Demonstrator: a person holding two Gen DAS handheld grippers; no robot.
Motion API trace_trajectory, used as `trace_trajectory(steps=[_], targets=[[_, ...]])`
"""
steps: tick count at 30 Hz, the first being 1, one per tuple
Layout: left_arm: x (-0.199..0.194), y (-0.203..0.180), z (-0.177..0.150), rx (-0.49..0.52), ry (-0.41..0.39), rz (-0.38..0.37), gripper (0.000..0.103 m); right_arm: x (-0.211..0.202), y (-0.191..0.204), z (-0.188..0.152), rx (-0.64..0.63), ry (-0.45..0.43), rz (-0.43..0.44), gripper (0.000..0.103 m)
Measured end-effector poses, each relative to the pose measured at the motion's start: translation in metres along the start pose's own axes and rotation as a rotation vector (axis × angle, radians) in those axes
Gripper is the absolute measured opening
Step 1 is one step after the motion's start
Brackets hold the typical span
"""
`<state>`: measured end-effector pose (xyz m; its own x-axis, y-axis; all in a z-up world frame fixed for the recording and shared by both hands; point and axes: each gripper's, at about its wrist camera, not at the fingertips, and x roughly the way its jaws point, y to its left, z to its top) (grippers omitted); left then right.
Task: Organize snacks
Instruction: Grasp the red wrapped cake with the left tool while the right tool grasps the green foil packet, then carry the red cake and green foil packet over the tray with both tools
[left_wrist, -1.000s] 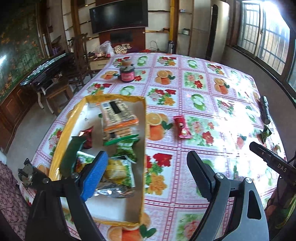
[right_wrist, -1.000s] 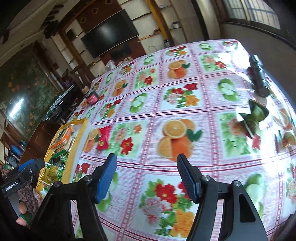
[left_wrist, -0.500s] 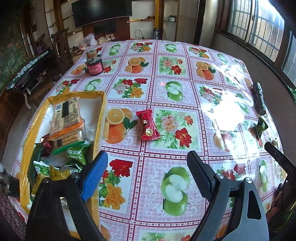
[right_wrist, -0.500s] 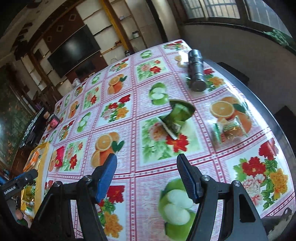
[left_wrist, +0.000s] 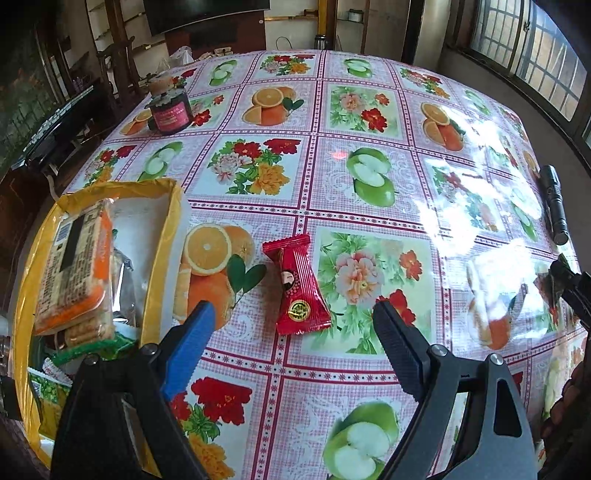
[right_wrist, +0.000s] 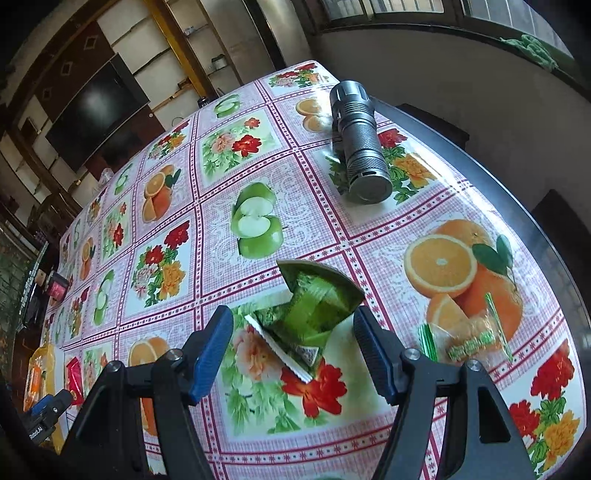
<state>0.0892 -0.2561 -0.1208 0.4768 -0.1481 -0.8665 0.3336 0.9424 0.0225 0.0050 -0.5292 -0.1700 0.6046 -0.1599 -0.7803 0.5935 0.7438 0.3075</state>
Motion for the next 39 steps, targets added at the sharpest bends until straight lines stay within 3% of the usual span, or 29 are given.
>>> trace_trajectory(steps=[5, 6, 8, 9, 10, 11, 14, 19, 29, 39], targets=[[0.027, 0.004, 0.005, -0.022, 0.054, -0.002, 0.087, 0.012, 0.018, 0.003, -0.110, -0.001, -0.089, 0.067], [0.030, 0.005, 0.004, -0.025, 0.056, -0.006, 0.086, 0.014, 0.022, 0.002, -0.151, -0.002, -0.108, 0.061], [0.026, 0.002, 0.003, -0.017, 0.024, -0.022, 0.074, 0.014, 0.029, -0.003, -0.210, -0.012, -0.138, 0.045], [0.025, 0.001, 0.003, -0.012, 0.017, -0.025, 0.059, 0.015, 0.031, -0.002, -0.224, -0.010, -0.135, 0.045], [0.023, 0.000, 0.004, -0.007, 0.011, -0.028, 0.037, 0.015, 0.034, -0.003, -0.246, -0.007, -0.135, 0.044], [0.022, -0.002, 0.005, -0.003, 0.011, -0.033, 0.026, 0.015, 0.036, -0.004, -0.259, -0.007, -0.131, 0.044], [0.022, -0.001, 0.005, 0.001, 0.016, -0.037, 0.023, 0.011, 0.039, -0.009, -0.276, -0.005, -0.093, 0.042], [0.004, 0.003, -0.005, -0.005, 0.010, -0.051, 0.021, -0.014, 0.051, -0.021, -0.260, -0.005, 0.068, 0.041], [-0.071, 0.020, -0.032, -0.018, -0.119, 0.012, 0.021, -0.061, 0.094, -0.061, -0.234, 0.056, 0.444, 0.041], [-0.120, 0.064, -0.053, -0.080, -0.212, 0.087, 0.022, -0.092, 0.138, -0.093, -0.260, 0.111, 0.667, 0.041]])
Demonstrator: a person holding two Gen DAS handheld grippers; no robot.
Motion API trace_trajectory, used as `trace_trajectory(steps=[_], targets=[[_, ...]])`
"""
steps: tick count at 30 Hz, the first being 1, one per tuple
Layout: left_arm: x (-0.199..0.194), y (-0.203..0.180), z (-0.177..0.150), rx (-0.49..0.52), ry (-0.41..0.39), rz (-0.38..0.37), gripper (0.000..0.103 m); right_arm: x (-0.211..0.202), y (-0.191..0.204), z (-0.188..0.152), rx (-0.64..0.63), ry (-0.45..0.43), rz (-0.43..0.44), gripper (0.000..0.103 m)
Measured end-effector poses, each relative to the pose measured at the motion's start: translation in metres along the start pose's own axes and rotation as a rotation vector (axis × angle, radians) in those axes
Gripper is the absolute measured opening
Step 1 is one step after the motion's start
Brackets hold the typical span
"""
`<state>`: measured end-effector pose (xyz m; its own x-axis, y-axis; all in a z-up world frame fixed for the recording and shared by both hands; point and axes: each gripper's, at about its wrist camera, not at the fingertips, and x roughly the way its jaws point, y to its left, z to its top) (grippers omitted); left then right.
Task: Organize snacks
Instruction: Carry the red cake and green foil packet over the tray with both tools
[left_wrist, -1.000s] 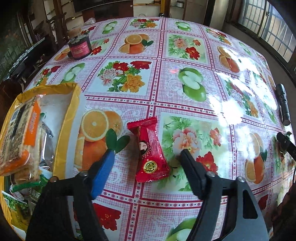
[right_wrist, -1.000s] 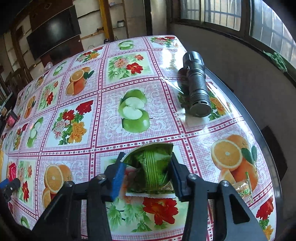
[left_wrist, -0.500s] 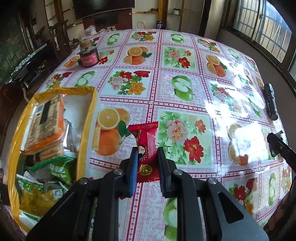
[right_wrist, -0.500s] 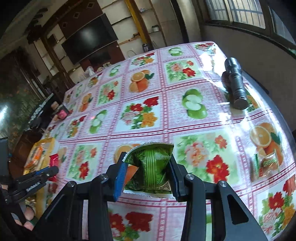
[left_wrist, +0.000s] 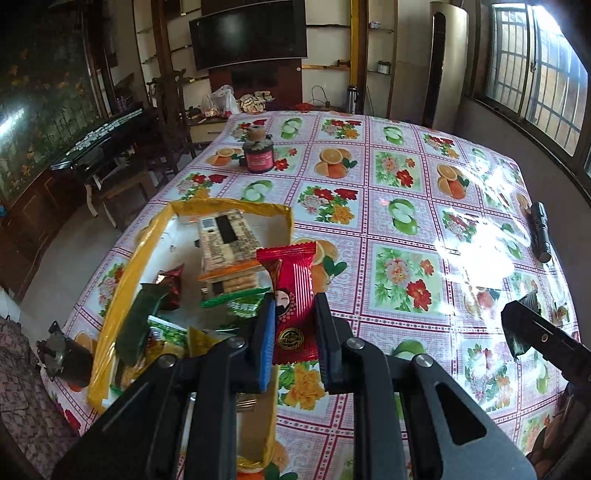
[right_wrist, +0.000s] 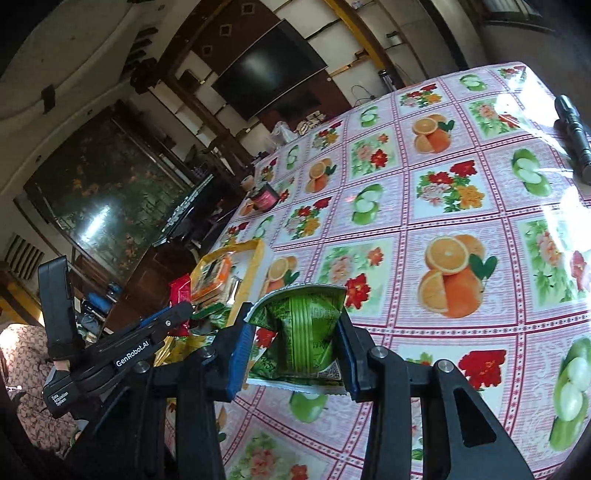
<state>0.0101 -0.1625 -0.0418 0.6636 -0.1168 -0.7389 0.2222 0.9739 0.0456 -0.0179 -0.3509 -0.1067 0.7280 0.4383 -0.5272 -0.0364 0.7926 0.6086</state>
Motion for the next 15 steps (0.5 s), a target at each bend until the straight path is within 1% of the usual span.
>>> trace_trajectory(steps=[4, 9, 15], targets=[[-0.011, 0.016, -0.006, -0.020, -0.021, 0.019, 0.022, 0.003, 0.019, -0.005, -0.017, 0.011, 0.044, 0.041], [-0.023, 0.036, -0.012, -0.045, -0.043, 0.033, 0.022, 0.008, 0.043, -0.012, -0.055, 0.024, 0.065, 0.041], [-0.033, 0.053, -0.018, -0.061, -0.065, 0.049, 0.022, 0.013, 0.062, -0.018, -0.083, 0.039, 0.085, 0.041]])
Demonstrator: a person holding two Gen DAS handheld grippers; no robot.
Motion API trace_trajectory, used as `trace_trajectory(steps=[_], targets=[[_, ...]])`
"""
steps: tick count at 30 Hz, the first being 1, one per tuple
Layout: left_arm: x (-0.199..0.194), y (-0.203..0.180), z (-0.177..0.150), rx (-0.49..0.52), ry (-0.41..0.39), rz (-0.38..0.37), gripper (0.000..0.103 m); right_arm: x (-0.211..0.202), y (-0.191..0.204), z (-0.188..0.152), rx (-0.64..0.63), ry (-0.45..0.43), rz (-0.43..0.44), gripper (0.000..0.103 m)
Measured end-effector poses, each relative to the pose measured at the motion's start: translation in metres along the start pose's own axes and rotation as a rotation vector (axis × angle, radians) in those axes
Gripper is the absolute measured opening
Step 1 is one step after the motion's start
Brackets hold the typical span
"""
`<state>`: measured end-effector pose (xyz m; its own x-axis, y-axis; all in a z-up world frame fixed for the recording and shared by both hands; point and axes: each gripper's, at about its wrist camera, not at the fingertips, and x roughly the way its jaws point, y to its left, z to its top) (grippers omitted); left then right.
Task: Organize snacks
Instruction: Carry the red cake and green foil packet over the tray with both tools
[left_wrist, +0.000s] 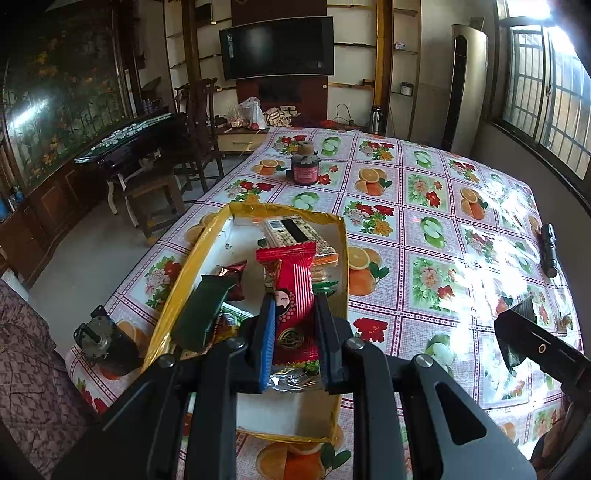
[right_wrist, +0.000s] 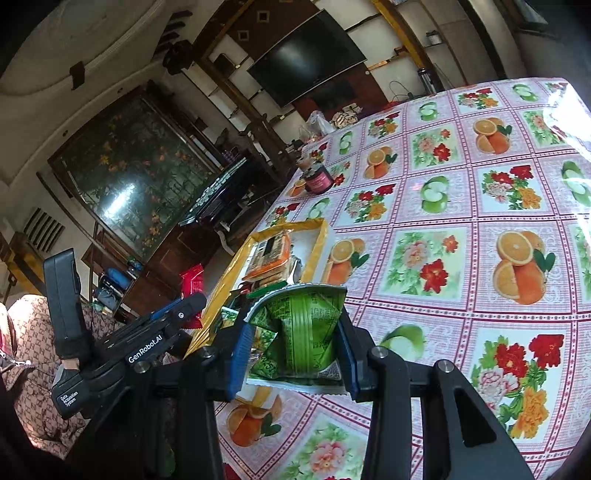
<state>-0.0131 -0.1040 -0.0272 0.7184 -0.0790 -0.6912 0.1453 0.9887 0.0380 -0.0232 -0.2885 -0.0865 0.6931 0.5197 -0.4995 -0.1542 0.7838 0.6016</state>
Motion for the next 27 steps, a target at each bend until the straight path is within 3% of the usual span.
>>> trace_trajectory(steps=[27], targets=[[-0.007, 0.052, -0.010, -0.062, -0.019, 0.060, 0.022, 0.036, 0.047, -0.006, -0.064, 0.048, 0.064, 0.041]])
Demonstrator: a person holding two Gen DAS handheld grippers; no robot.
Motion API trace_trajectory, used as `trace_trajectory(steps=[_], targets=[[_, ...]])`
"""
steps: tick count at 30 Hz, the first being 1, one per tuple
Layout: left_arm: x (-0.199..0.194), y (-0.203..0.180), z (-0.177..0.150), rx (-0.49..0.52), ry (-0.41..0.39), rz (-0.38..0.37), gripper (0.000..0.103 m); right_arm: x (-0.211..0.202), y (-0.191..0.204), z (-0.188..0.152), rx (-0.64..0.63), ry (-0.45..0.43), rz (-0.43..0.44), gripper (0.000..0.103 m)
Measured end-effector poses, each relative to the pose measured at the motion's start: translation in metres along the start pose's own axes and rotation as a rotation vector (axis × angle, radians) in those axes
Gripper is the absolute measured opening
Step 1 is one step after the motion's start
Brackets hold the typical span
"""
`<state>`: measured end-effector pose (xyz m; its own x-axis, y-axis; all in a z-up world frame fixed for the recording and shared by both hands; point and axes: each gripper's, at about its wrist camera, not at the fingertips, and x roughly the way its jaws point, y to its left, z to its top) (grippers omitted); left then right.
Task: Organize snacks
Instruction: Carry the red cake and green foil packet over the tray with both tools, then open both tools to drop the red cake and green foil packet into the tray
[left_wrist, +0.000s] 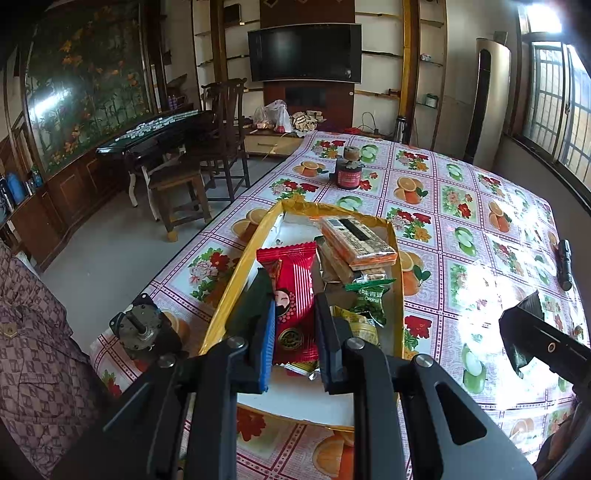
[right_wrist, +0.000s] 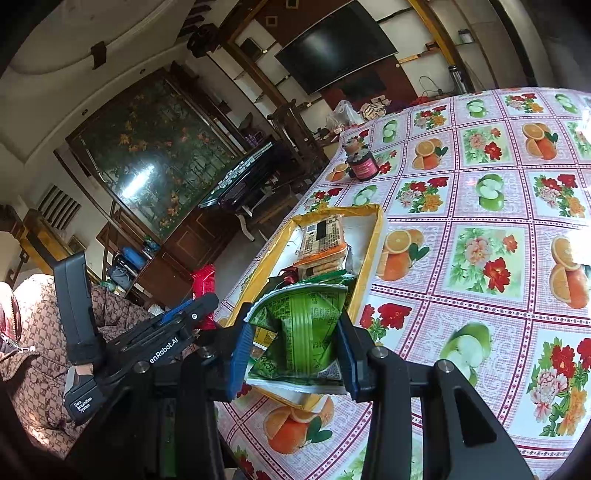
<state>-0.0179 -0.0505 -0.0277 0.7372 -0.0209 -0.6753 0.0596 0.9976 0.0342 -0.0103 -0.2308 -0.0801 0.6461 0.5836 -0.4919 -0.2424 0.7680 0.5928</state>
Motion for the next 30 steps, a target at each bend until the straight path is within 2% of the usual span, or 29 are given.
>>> trace_trajectory(steps=[9, 17, 23, 30], targets=[[0.009, 0.011, -0.003, -0.009, 0.023, 0.007, 0.022, 0.021, 0.005, -0.001, -0.007, 0.038, 0.016, 0.041], [0.035, 0.032, -0.015, -0.060, 0.116, -0.049, 0.022, 0.045, 0.003, -0.001, -0.007, 0.076, 0.017, 0.041], [0.048, 0.025, -0.020, -0.046, 0.145, -0.065, 0.022, 0.077, 0.011, -0.002, -0.056, 0.120, -0.021, 0.041], [0.056, 0.018, -0.021, -0.027, 0.158, -0.070, 0.022, 0.107, 0.011, 0.007, -0.081, 0.131, -0.052, 0.041]])
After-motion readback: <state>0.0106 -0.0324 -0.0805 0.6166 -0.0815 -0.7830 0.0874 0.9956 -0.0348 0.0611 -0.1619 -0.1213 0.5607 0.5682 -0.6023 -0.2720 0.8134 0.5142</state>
